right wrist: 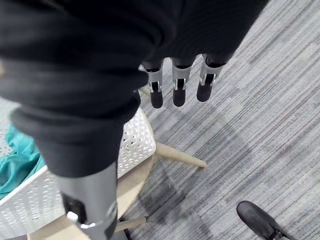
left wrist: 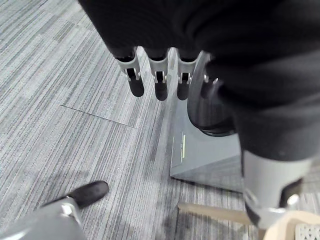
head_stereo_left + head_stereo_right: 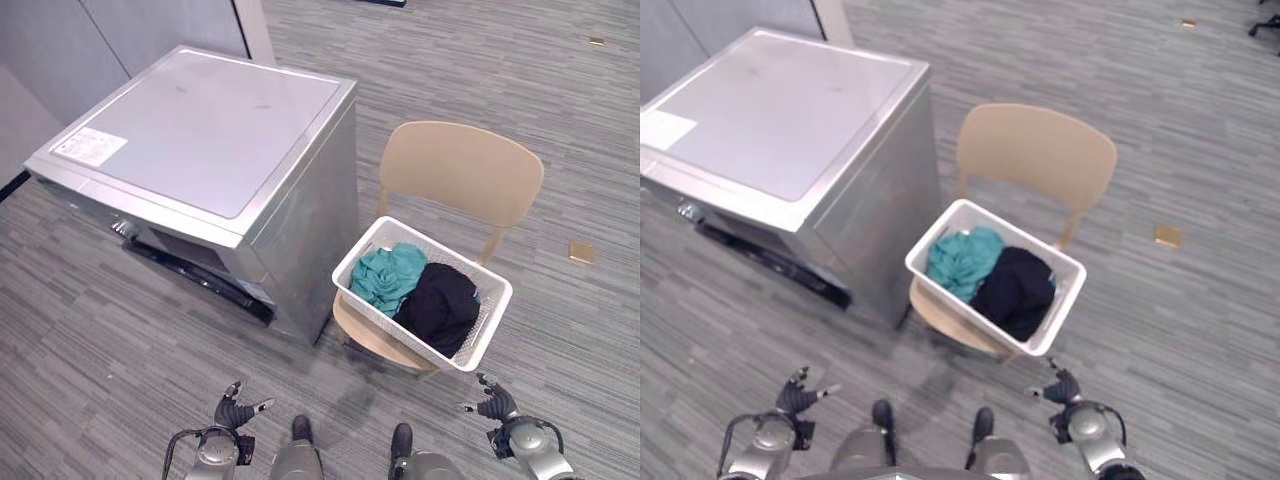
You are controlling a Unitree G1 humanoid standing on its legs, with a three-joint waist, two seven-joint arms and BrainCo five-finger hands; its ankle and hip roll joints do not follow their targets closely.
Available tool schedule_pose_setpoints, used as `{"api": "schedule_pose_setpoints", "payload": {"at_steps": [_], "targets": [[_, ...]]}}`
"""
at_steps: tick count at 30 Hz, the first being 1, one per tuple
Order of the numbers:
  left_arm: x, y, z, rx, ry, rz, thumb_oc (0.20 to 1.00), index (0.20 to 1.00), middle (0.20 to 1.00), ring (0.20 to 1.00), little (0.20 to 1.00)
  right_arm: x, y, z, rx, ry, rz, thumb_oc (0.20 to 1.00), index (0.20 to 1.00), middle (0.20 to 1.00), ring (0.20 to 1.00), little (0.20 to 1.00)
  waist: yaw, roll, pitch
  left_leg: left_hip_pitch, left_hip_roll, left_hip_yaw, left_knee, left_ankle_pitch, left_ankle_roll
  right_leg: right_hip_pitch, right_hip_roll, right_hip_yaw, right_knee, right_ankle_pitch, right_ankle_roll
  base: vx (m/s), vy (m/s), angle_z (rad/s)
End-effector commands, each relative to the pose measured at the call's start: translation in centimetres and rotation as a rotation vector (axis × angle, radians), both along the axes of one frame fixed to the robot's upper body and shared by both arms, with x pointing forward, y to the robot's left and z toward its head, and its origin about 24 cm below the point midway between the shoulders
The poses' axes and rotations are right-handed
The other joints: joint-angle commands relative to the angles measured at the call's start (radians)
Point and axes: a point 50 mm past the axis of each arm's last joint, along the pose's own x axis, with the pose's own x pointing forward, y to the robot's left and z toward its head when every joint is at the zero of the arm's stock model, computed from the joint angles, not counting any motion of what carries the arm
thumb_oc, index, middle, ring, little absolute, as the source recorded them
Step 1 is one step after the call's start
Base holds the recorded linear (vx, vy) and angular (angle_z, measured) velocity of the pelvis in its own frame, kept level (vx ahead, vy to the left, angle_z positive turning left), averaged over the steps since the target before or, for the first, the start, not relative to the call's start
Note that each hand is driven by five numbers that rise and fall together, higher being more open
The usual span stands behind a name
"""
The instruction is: Grab the laundry basket,head to the washer,open it,put in the laundry and shut it.
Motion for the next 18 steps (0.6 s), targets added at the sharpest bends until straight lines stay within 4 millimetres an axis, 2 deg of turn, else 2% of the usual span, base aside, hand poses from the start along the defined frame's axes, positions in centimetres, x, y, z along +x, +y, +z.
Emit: {"api": "schedule_pose_setpoints", "payload": {"at_steps": [1,3,4,5,7,8,9,10,11,12,13,14,15,18], "targets": [[1.0,0.6,1.3,0.015,-0.098,0.018,1.000,1.000,1.000,1.000,1.000,-0.2,-0.1,0.1,0.036,-0.032,-0.066,1.000,1.000,1.000,1.000,1.000,-0.008,0.000,-0.027,-0.021,0.012,0.022,-0.028,0.014,0.021,-0.036,-0.074,0.083,0.047,-0.114,0.116,0.13,0.428,0.61],[1.4,0.2,1.5,0.009,-0.111,-0.013,1.000,1.000,1.000,1.000,1.000,-0.3,-0.1,0.0,0.043,-0.029,-0.077,1.000,1.000,1.000,1.000,1.000,-0.008,0.005,-0.034,-0.035,0.005,-0.001,-0.041,0.004,0.013,-0.023,-0.104,0.072,0.050,-0.111,0.134,0.17,0.506,0.82],[1.5,0.0,1.5,0.010,-0.110,-0.030,1.000,1.000,1.000,1.000,1.000,-0.2,0.1,-0.1,0.048,-0.026,-0.083,1.000,1.000,1.000,1.000,1.000,-0.006,-0.001,-0.040,-0.045,-0.029,-0.019,-0.046,-0.027,0.017,-0.028,-0.141,0.072,0.050,-0.088,0.155,0.10,0.686,0.53],[2.4,0.2,2.1,0.028,-0.133,-0.046,1.000,1.000,1.000,1.000,1.000,0.4,0.8,0.0,0.062,-0.038,-0.084,1.000,1.000,1.000,1.000,1.000,-0.001,-0.018,-0.021,-0.073,-0.079,-0.025,-0.014,-0.067,0.037,-0.082,-0.186,0.095,0.085,-0.027,0.164,0.04,0.574,0.29],[2.6,0.4,2.3,0.038,-0.142,-0.048,1.000,1.000,1.000,1.000,1.000,1.0,1.5,0.1,0.074,-0.048,-0.065,1.000,1.000,1.000,1.000,1.000,0.005,-0.020,-0.013,-0.077,-0.091,-0.013,-0.014,-0.075,0.048,-0.116,-0.191,0.108,0.103,-0.013,0.161,-0.05,0.367,0.26],[2.7,1.0,2.6,0.053,-0.148,-0.049,1.000,1.000,1.000,1.000,1.000,1.3,2.4,0.2,0.087,-0.059,-0.031,1.000,1.000,1.000,1.000,1.000,0.011,-0.015,-0.008,-0.075,-0.106,-0.002,-0.026,-0.077,0.072,-0.164,-0.159,0.146,0.173,-0.037,0.146,-0.05,0.337,0.10],[2.7,1.0,2.6,0.053,-0.148,-0.049,1.000,1.000,1.000,1.000,1.000,1.3,2.4,0.2,0.087,-0.059,-0.031,1.000,1.000,1.000,1.000,1.000,0.011,-0.015,-0.008,-0.075,-0.106,-0.002,-0.026,-0.077,0.072,-0.164,-0.159,0.146,0.173,-0.037,0.146,0.04,0.426,-0.25],[2.5,1.0,2.7,0.054,-0.150,-0.058,1.000,1.000,1.000,1.000,1.000,1.8,3.1,0.6,0.093,-0.081,0.017,1.000,1.000,1.000,1.000,1.000,0.007,-0.006,-0.009,-0.042,-0.143,-0.008,-0.069,-0.075,0.096,-0.179,-0.063,0.212,0.243,-0.087,0.125,0.07,0.228,-0.39],[2.5,1.0,2.7,0.054,-0.150,-0.058,1.000,1.000,1.000,1.000,1.000,1.8,3.1,0.6,0.093,-0.081,0.017,1.000,1.000,1.000,1.000,1.000,0.008,-0.006,-0.011,-0.045,-0.143,-0.008,-0.070,-0.073,0.096,-0.182,-0.063,0.213,0.242,-0.086,0.124,0.13,0.379,-0.28],[2.4,0.8,2.7,0.045,-0.148,-0.063,1.000,1.000,1.000,1.000,1.000,2.5,3.7,1.0,0.089,-0.099,0.070,1.000,1.000,1.000,1.000,1.000,0.013,-0.001,-0.010,-0.013,-0.175,-0.013,-0.102,-0.067,0.110,-0.183,0.018,0.221,0.265,-0.129,0.115,0.09,0.206,0.22],[2.5,0.7,2.7,0.043,-0.150,-0.069,1.000,1.000,1.000,1.000,1.000,3.2,4.5,1.6,0.094,-0.128,0.113,1.000,1.000,1.000,1.000,1.000,0.017,0.001,-0.008,0.003,-0.192,-0.015,-0.120,-0.064,0.113,-0.196,0.056,0.216,0.270,-0.145,0.106,0.12,0.232,0.35],[2.6,0.6,2.7,0.039,-0.153,-0.067,1.000,1.000,1.000,1.000,1.000,3.8,5.1,2.1,0.099,-0.151,0.148,1.000,1.000,1.000,1.000,1.000,0.021,0.000,-0.006,0.014,-0.206,-0.020,-0.129,-0.063,0.115,-0.198,0.078,0.214,0.252,-0.149,0.104,0.13,0.101,0.21],[2.4,0.7,2.7,0.047,-0.153,-0.065,1.000,1.000,1.000,1.000,1.000,4.7,6.4,3.1,0.114,-0.196,0.223,1.000,1.000,1.000,1.000,1.000,0.030,-0.004,0.002,0.028,-0.237,-0.040,-0.129,-0.067,0.119,-0.175,0.104,0.226,0.197,-0.155,0.088,0.10,0.046,0.09],[2.5,0.5,2.7,0.043,-0.160,-0.065,1.000,1.000,1.000,1.000,1.000,5.2,7.0,3.6,0.120,-0.222,0.254,1.000,1.000,1.000,1.000,1.000,0.031,-0.003,-0.002,0.018,-0.252,-0.060,-0.120,-0.063,0.118,-0.173,0.103,0.236,0.175,-0.145,0.088,0.07,0.007,0.58]]}}
